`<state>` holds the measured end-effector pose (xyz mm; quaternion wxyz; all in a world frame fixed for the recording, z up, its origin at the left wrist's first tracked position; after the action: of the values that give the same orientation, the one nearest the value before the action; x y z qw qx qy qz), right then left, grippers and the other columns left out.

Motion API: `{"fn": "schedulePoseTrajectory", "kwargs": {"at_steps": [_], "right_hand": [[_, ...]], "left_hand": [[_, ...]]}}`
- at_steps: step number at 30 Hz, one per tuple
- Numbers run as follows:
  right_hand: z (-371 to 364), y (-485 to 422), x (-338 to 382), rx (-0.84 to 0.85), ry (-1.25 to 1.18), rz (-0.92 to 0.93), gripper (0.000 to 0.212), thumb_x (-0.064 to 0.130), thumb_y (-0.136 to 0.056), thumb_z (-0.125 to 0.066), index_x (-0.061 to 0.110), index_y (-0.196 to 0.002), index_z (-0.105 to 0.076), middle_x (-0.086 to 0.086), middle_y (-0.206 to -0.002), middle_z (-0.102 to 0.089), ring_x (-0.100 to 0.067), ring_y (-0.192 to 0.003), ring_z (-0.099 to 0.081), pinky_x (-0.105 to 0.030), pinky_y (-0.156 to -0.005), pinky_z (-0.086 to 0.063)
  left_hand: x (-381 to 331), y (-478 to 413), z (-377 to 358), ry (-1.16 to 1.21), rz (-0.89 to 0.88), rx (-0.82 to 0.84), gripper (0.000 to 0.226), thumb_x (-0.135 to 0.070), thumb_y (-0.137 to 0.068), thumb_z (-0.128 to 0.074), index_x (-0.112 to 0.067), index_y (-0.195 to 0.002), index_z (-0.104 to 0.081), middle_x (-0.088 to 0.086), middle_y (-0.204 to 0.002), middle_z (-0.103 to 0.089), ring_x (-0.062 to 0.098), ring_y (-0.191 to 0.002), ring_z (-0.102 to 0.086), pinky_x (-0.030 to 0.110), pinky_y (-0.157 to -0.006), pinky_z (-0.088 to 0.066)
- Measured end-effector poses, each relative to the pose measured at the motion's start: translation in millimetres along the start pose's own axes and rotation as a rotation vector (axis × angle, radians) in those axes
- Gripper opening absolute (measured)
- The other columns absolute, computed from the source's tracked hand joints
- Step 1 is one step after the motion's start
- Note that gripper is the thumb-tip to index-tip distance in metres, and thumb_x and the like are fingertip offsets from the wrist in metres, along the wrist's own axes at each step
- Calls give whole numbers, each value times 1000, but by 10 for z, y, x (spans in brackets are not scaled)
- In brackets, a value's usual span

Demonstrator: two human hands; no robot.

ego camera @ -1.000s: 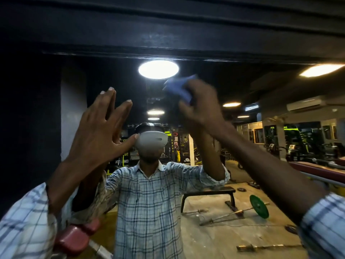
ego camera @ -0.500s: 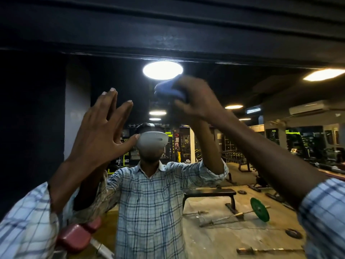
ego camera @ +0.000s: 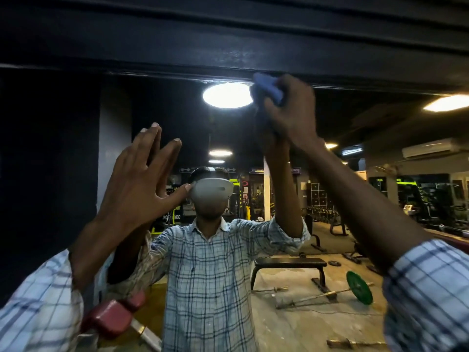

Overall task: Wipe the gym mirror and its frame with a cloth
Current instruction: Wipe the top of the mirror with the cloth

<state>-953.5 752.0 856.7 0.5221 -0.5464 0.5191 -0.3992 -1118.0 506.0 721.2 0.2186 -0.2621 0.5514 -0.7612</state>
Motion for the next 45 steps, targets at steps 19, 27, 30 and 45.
{"fn": "schedulePoseTrajectory", "kwargs": {"at_steps": [19,27,30,45], "right_hand": [[-229,1422,543,562,-107,270,21,28,-90,-63,15,-107,-61,3,-98,-59,-11,-85,-56,-32,-74,-52],[-582,1149,871,421,-105,167,21,18,-81,-68,11,-99,-62,5,-92,-55,-13,-80,-52,-32,-69,-44],[-602,965,924,473,-83,308,18,17,-78,-71,13,-94,-63,7,-87,-53,-13,-76,-50,-32,-67,-43],[-319,169,343,-1,-69,-110,20,26,-83,-64,12,-97,-69,6,-87,-59,-10,-78,-56,-30,-72,-50]], "left_hand": [[185,79,20,4,-39,17,96,-72,-83,-55,-31,-164,-23,1,-174,5,24,-161,1,49,-123,-14],[375,62,138,13,-35,39,100,-77,-79,-54,-34,-163,-23,0,-174,6,25,-161,-1,53,-124,-18],[448,76,164,21,-5,37,102,-76,-76,-57,-35,-163,-22,0,-174,7,26,-160,0,50,-122,-14],[689,125,269,-5,75,85,113,-92,-69,-47,-39,-164,-16,-3,-173,13,25,-160,6,59,-121,-14]]}}
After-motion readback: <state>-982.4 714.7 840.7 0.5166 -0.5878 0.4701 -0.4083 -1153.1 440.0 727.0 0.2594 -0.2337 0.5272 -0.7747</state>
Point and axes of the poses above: each hand's wrist, its own y-axis away from the middle knuckle, its own z-axis out of the back of the hand, x = y × z, the point moved 6 cm from there along -y, towards the middle knuckle
